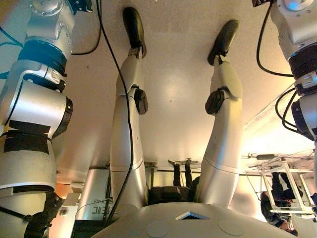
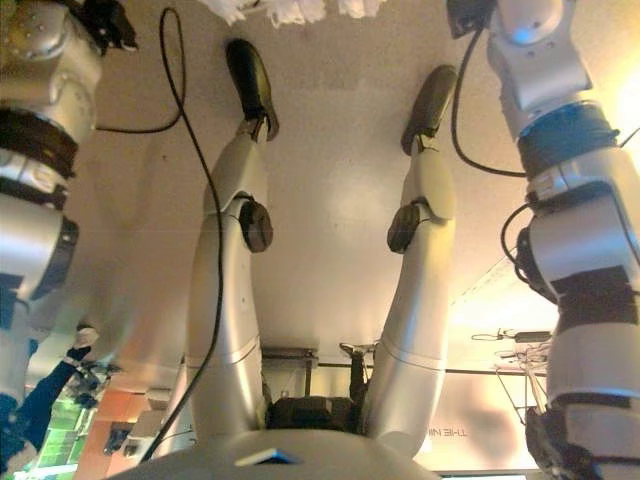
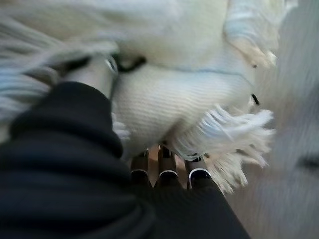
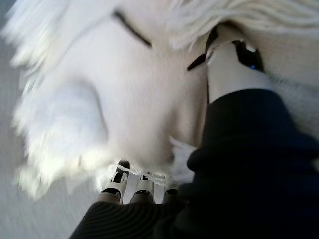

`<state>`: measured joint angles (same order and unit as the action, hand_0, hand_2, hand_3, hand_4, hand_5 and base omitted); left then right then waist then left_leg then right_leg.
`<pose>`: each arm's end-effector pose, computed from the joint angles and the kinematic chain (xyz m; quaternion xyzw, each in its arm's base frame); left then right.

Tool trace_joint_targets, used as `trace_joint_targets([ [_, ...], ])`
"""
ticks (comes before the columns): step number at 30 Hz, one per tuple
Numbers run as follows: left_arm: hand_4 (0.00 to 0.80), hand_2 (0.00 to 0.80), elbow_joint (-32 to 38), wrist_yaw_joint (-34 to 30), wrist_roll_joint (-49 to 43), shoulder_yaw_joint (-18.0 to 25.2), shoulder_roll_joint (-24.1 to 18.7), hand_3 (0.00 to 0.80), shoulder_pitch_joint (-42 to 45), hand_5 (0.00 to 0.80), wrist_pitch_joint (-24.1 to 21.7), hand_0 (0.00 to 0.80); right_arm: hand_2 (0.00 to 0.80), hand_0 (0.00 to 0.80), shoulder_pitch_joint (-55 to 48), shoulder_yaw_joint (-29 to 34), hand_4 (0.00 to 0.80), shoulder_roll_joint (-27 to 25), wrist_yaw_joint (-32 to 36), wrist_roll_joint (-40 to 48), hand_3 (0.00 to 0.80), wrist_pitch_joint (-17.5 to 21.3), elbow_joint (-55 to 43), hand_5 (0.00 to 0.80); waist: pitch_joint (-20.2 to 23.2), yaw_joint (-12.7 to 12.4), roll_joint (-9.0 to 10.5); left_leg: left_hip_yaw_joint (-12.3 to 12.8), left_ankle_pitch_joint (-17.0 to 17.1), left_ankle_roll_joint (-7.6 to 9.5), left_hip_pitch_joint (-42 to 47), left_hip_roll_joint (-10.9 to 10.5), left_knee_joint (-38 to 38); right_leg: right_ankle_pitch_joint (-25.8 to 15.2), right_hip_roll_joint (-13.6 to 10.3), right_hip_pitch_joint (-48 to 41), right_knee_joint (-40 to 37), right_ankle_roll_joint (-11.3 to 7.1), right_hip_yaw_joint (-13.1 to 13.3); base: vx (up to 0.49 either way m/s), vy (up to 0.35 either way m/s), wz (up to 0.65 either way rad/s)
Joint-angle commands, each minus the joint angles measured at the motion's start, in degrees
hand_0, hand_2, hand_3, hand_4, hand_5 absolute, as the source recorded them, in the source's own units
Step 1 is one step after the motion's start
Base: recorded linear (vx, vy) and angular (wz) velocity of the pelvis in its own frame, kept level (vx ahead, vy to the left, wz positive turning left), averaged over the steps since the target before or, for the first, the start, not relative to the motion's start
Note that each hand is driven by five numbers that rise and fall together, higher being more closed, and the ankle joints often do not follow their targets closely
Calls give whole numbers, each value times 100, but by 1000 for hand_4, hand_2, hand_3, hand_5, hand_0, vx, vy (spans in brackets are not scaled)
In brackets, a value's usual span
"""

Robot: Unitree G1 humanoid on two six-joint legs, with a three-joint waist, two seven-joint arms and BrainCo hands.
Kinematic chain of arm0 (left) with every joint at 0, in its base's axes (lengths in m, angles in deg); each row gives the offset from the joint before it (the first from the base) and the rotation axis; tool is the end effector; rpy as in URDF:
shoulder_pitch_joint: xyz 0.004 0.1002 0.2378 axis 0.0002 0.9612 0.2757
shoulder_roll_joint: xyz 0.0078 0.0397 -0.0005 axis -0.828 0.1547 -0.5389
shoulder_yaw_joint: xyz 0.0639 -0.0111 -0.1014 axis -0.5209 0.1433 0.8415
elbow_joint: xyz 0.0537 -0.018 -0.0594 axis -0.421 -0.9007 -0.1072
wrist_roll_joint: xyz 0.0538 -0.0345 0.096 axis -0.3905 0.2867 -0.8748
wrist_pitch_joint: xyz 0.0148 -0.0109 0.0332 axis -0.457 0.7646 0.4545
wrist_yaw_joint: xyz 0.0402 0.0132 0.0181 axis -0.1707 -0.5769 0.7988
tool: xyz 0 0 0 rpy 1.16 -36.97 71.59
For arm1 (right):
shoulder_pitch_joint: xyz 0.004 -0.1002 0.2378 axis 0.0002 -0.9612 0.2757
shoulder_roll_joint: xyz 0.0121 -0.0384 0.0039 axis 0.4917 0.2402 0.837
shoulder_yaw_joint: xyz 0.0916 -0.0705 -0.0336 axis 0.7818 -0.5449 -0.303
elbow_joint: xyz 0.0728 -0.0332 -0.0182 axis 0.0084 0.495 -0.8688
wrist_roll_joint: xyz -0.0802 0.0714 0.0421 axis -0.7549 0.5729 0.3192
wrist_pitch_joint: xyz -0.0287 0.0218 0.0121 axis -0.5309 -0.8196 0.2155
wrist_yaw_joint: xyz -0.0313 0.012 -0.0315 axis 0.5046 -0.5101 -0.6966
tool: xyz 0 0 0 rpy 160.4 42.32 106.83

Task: Pick up the cushion and take it to the sofa

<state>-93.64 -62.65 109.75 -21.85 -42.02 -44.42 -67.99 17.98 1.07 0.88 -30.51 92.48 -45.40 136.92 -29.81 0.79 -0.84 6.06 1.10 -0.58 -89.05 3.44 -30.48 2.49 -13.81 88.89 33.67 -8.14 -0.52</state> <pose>0.3987 0.2208 0.2802 0.0690 -0.2051 -0.1204 0.9689 0.3810 -0.2051 0.3194 -0.1850 -0.3140 0.1152 0.9241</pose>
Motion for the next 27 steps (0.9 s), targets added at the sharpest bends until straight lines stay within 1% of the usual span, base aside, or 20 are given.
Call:
trace_joint_targets([
  [1,800,800,1376,-1753,384,-361,867,800,-179,800,-116,800,0,0,240,-568,0,548,1574,774,0,-64,-891,0,2,230,-624,-150,-366,-270,-82,-35,-104,272,395,-387,80,51,367,-2,-59,-2],
  [2,800,800,1472,-1864,507,-374,897,800,-161,800,-121,800,0,0,262,-589,0,576,1613,826,0,-60,-930,0,2,218,-616,-164,-362,-271,-83,-44,-96,269,383,-402,64,42,356,0,-85,-2],
  [3,800,800,1601,-1962,636,-376,932,800,-152,800,-130,800,800,800,307,-575,800,627,1681,847,800,-57,-943,800,2,206,-611,-186,-359,-274,-83,-60,-74,264,384,-424,18,36,350,-6,-92,-2],
  [7,800,800,2073,-2228,917,-239,1015,800,15,800,-160,800,800,800,362,-488,800,699,1758,892,800,100,-1163,800,2,145,-608,-276,-333,-278,-73,-92,13,243,357,-501,-144,13,283,-32,-95,3],
  [10,800,800,2337,-2355,1130,-170,1008,800,257,800,-62,800,800,800,254,-336,800,672,1649,924,800,172,-1347,800,2,100,-592,-348,-287,-284,4,-135,112,195,334,-628,-314,-10,213,-51,-114,-4],
  [13,800,800,2610,-2417,1144,-9,979,800,703,800,96,800,800,800,-76,-92,800,653,1530,841,800,243,-1589,800,2,48,-537,-468,-204,-271,197,-166,254,131,296,-879,-502,-16,92,-82,-136,-6],
  [16,800,800,2863,-2436,1005,56,906,800,1205,800,136,800,800,800,-527,150,800,654,1436,689,800,351,-1846,800,2,17,-476,-571,-107,-291,476,-157,404,43,270,-1194,-700,-30,-9,-126,-157,-9],
  [18,800,800,3072,-2547,972,160,857,800,1793,800,76,800,800,800,-1046,349,800,663,1311,525,800,499,-2142,800,2,-10,-425,-648,-17,-318,850,-125,542,-18,261,-1556,-829,-35,-82,-177,-167,-13],
  [20,800,800,3236,-2637,984,290,856,800,2272,800,90,800,800,800,-1508,518,800,672,1185,382,800,559,-2366,800,2,-24,-383,-669,21,-351,1220,-72,604,-53,237,-1839,-831,-37,-138,-158,-147,-22],
  [23,800,800,3577,-2597,902,528,1009,800,3050,800,109,800,800,800,-2341,848,800,819,927,152,800,643,-2714,800,2,-47,-303,-653,48,-410,1851,58,662,-90,121,-2329,-782,-27,-268,-156,-150,-17],
  [24,800,800,3756,-2556,854,614,1085,800,3388,800,134,800,800,800,-2718,996,800,901,824,33,800,589,-2903,800,2,-51,-259,-634,59,-426,2171,110,696,-107,69,-2594,-773,-20,-334,-32,-143,-15],
  [25,800,800,3881,-2537,791,671,1164,800,3681,800,139,800,800,800,-3044,1078,800,976,752,-52,800,603,-3024,800,2,-45,-216,-623,-103,-475,2542,150,690,24,39,-2919,-730,-52,-359,1,-127,-14],
  [27,800,800,4157,-2461,695,749,1248,800,4145,800,138,800,800,800,-3629,1274,800,1079,689,-217,800,626,-3271,800,2,-48,-132,-553,-89,-499,3048,230,781,10,-16,-3372,-755,-32,-506,-39,-137,-18],
])
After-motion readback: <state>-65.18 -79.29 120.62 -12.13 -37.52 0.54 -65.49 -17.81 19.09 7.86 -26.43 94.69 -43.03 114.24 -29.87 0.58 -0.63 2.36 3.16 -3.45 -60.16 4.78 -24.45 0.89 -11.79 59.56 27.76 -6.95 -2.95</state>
